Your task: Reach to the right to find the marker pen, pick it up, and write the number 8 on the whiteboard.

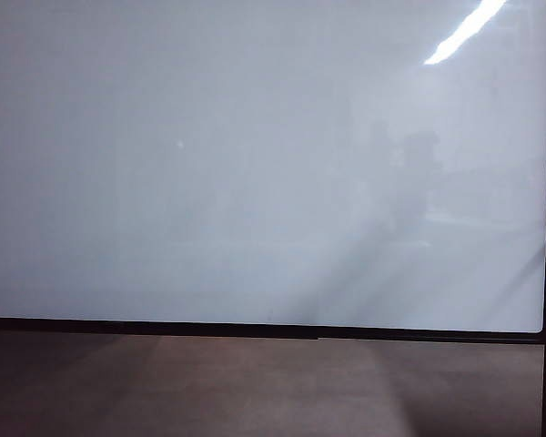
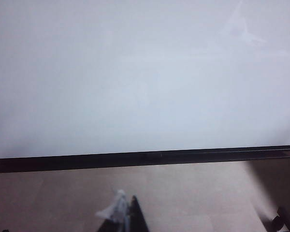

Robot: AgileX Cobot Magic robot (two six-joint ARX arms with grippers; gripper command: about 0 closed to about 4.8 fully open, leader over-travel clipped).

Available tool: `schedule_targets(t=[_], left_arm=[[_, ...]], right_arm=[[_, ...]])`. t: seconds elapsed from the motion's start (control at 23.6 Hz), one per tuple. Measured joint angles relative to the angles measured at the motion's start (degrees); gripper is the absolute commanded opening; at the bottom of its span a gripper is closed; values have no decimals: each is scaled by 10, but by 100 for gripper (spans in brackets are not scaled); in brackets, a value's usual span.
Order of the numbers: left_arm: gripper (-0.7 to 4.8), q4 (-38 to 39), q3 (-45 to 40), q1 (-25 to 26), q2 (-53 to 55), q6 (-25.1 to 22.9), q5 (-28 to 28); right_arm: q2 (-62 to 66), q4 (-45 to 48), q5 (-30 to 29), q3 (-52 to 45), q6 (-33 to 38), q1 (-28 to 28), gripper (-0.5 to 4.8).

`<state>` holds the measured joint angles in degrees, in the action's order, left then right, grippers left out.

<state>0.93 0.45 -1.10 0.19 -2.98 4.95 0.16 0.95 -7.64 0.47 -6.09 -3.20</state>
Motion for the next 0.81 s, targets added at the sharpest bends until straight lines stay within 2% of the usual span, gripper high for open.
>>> schedule_targets(t=[0.59,0.81], left_arm=[[-5,0,0,-2,0,0,0],[-5,0,0,-66,0,0,-3]], right_arm=[[0,0,0,0,3,0,-1],[0,0,0,0,28,0,-1]])
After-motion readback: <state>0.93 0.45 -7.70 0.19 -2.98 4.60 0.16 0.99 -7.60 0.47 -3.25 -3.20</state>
